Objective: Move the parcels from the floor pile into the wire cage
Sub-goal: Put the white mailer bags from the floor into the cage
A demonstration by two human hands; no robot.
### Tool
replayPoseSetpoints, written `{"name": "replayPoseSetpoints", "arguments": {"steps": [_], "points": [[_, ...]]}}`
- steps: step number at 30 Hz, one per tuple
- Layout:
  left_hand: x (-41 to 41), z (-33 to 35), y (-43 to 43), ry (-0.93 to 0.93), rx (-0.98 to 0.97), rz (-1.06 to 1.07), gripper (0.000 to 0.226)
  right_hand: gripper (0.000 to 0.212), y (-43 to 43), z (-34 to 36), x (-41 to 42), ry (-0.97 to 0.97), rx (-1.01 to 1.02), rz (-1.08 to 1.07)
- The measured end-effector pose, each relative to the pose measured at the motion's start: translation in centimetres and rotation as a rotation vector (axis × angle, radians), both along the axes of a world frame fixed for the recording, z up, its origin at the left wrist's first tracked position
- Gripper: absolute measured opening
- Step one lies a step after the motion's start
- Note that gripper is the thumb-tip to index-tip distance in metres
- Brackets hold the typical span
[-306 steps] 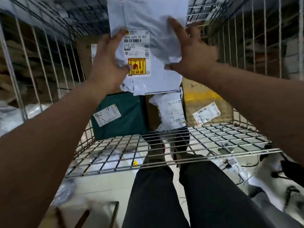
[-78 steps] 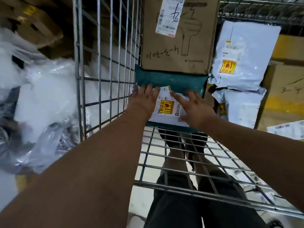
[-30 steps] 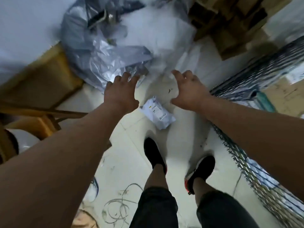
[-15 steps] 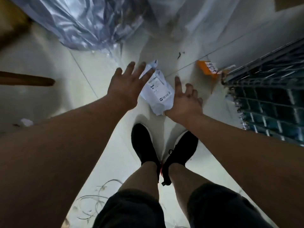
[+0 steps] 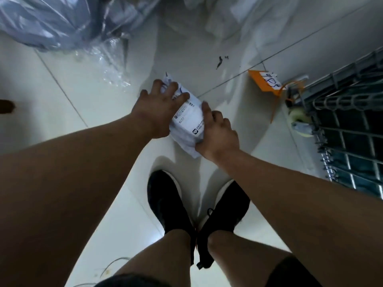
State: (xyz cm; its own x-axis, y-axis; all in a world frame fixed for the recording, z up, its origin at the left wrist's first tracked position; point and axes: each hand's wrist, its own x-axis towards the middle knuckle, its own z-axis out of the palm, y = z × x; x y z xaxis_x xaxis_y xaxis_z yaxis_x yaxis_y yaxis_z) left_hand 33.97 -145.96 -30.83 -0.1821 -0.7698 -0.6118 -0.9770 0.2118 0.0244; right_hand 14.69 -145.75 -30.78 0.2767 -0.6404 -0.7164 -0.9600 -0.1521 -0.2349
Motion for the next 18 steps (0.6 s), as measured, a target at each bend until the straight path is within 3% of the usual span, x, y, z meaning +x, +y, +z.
{"name": "replayPoseSetpoints", "arguments": {"steps": [7, 10, 18], "points": [[0.7, 13.3, 0.3, 0.058, -0.059, 0.195, 0.092, 0.108, -2.8, 12.3, 0.4, -0.092, -0.075, 0.094], [1.4, 20.4, -1.2, 0.036, -0.048, 0.150, 0.088, 0.104, -4.5, 19.4, 0.9, -0.121, -0.093, 0.123], [3.1, 41.9, -6.4, 0.038, -0.086, 0.097, 0.104, 0.097, -10.1, 39.9, 1.3, -0.158, -0.143, 0.218]]}}
